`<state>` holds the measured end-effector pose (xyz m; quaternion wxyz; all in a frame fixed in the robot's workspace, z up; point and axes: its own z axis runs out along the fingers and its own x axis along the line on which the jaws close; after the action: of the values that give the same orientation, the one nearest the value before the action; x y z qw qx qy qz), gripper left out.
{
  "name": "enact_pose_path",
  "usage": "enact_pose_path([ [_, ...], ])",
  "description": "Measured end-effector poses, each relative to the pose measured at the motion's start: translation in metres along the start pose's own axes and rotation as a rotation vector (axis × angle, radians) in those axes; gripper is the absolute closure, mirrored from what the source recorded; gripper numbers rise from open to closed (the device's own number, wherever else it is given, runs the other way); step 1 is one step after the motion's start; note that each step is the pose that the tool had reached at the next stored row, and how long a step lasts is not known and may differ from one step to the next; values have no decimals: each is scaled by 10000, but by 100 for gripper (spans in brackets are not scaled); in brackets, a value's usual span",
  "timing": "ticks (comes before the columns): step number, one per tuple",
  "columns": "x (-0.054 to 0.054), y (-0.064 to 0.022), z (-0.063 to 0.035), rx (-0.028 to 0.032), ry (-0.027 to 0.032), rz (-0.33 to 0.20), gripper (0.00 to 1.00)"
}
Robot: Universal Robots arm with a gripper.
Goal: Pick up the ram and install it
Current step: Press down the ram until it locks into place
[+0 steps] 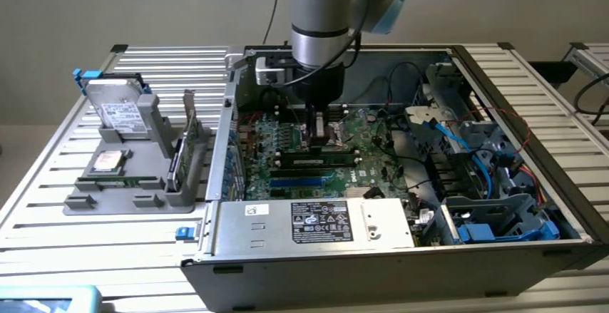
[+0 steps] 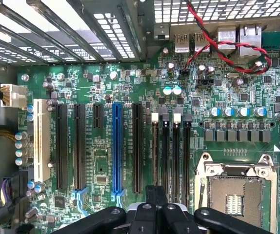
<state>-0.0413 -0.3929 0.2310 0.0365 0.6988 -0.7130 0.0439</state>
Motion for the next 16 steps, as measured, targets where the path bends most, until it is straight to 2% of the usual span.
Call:
enact_pose_path([
  [16, -10, 23, 36, -11, -52, -2, 89],
])
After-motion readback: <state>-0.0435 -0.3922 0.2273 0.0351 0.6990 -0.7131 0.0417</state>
